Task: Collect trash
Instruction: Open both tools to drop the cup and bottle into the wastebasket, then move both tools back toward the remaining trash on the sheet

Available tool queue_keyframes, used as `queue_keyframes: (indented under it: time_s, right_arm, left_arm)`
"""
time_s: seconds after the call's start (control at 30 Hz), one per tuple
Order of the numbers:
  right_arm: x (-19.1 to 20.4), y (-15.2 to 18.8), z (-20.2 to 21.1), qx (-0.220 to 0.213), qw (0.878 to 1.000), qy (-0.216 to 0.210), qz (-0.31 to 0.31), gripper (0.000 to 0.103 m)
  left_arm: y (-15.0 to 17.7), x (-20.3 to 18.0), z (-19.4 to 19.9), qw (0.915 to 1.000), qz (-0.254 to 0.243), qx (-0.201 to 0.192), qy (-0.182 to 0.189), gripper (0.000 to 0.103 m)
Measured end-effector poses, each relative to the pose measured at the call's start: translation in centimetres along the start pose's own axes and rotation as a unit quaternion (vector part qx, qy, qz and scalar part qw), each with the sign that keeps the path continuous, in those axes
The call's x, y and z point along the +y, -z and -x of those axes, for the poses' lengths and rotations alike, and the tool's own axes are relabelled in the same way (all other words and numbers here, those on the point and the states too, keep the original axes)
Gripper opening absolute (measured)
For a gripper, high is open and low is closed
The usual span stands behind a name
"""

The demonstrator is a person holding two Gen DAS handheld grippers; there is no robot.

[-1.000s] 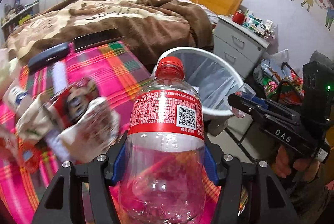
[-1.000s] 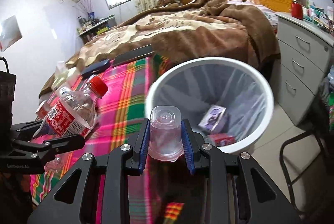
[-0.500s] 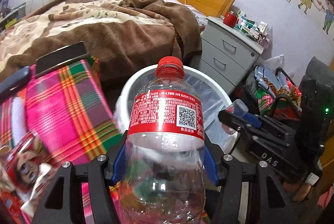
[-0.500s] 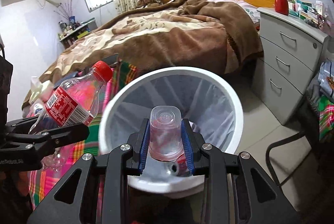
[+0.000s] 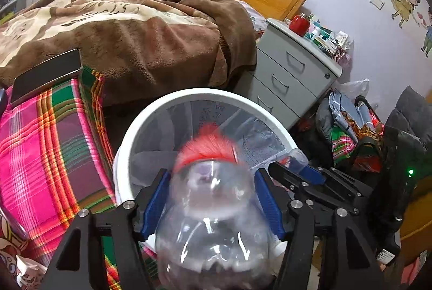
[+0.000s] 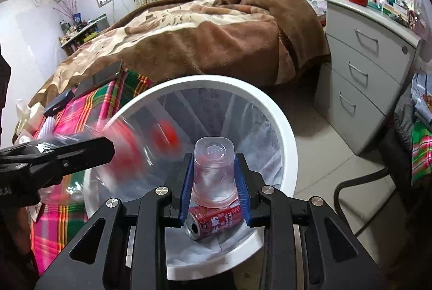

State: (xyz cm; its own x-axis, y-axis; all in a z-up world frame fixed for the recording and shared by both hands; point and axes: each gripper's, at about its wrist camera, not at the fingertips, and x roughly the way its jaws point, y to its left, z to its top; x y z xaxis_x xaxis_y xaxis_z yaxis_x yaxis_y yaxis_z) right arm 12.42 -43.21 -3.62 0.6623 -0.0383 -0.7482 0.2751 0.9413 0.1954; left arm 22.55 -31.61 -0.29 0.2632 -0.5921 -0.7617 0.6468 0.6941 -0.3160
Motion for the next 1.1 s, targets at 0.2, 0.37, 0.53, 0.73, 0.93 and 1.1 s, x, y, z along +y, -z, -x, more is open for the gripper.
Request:
queue_keyframes:
  time_s: [0.2, 0.37, 0.53, 0.73, 0.93, 1.1]
  right_arm:
    - [-0.5, 0.3, 0.2, 0.001, 1.000, -0.001, -0.009, 0.060]
    - [-0.5, 0.3, 0.5, -0.002, 1.000, 0.000, -0.014, 0.061]
    - [0.0, 0.7, 1.0, -0.004, 1.000, -0.002, -0.013, 0.060]
    - [0.9, 1.0, 2.2, -0.020, 1.000, -0.011, -0.016, 0.060]
    - [2.5, 1.4, 3.3, -0.032, 0.999, -0.027, -0.004, 0.060]
    - [4.5, 2.1, 3.7, -0.035, 0.999, -0.042, 0.005, 0.060]
  left_arm:
    - [0.2, -0.1, 0.5, 0.9999, 0.003, -0.011, 0.002, 0.069]
    - [0.8, 0.3, 1.5, 0.9999, 0.007, -0.013, -0.003, 0.069]
    - [1.7, 1.0, 3.1, 0.9994, 0.022, -0.028, -0.006, 0.069]
    - [3.2, 1.9, 5.4, 0.9984, 0.030, -0.043, -0.022, 0.069]
    - [5.0, 3.1, 8.2, 0.9963, 0.039, -0.063, -0.043, 0.069]
    - [6.8, 4.2, 11.0, 0.9930, 0.045, -0.087, -0.065, 0.069]
